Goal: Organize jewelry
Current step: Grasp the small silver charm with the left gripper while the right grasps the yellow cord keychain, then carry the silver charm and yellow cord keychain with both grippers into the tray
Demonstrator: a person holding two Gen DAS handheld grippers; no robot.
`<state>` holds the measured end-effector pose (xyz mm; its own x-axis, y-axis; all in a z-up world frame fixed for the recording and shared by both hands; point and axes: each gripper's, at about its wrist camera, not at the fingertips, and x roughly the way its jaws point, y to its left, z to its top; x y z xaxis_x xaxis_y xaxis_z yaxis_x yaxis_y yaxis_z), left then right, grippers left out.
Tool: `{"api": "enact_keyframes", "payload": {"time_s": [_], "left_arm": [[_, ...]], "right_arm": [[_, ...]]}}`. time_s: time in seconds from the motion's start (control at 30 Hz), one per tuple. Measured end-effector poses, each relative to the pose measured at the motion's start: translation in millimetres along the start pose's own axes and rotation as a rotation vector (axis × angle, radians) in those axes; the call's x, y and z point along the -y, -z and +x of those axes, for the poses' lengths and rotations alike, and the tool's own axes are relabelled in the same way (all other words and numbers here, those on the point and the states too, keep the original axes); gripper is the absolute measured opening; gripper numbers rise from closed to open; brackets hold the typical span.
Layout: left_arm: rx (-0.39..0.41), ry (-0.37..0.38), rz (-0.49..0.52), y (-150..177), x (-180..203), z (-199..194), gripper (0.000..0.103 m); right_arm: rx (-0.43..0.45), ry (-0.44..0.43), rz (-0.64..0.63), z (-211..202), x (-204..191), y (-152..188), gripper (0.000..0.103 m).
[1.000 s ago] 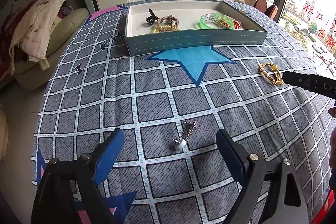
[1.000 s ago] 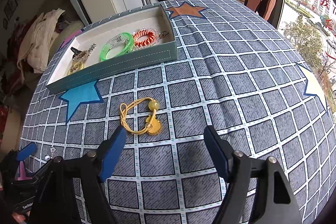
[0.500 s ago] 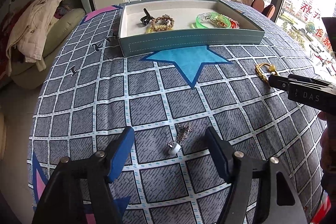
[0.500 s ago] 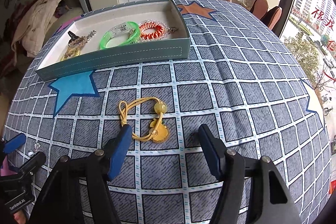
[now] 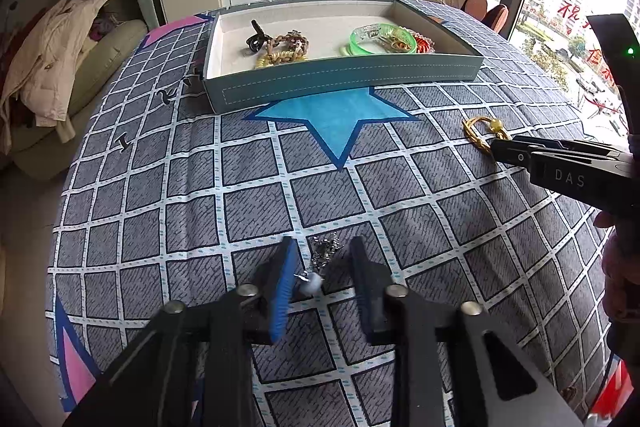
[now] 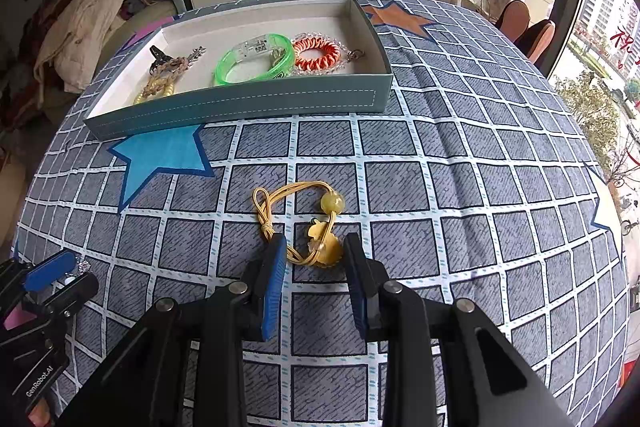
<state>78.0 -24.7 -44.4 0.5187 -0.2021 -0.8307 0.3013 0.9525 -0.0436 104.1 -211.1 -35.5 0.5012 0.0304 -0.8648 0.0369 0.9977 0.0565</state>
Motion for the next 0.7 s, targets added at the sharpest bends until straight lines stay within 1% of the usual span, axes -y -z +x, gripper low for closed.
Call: {"api": "enact_keyframes", "payload": {"time_s": [0.07, 0.1, 0.13, 0.17, 0.23, 0.43, 0.7], "left_arm": [[-0.002, 0.018, -0.009, 0, -2, 0, 0.033], [-0.002, 0.027, -0.012, 0, -3, -1, 0.033], [-0.002, 0.034, -0.015, 0, -4, -1, 0.033], [0.000, 0.042, -0.018, 0, -5, -2, 0.033], [0.008, 0.055, -0.027, 1, -7, -4, 0.033], [0.031, 0.085, -0.048, -2, -15, -15, 0.033], [0.045, 0.086, -0.071, -12, -26, -21, 0.033]], "right_arm": [[-0.001, 0.001, 0.002, 0, 0, 0, 0.032], [0.000, -0.002, 0.005, 0, 0, 0, 0.030], [0.001, -0.010, 0.010, 0, 0, 0, 0.022], [0.001, -0.022, 0.017, 0, 1, 0, 0.017], [0.001, -0.033, 0.033, -1, 3, 0, 0.012], [0.028, -0.062, 0.059, -10, 10, 1, 0.012], [0.059, -0.106, 0.094, -25, 20, -5, 0.012]]}}
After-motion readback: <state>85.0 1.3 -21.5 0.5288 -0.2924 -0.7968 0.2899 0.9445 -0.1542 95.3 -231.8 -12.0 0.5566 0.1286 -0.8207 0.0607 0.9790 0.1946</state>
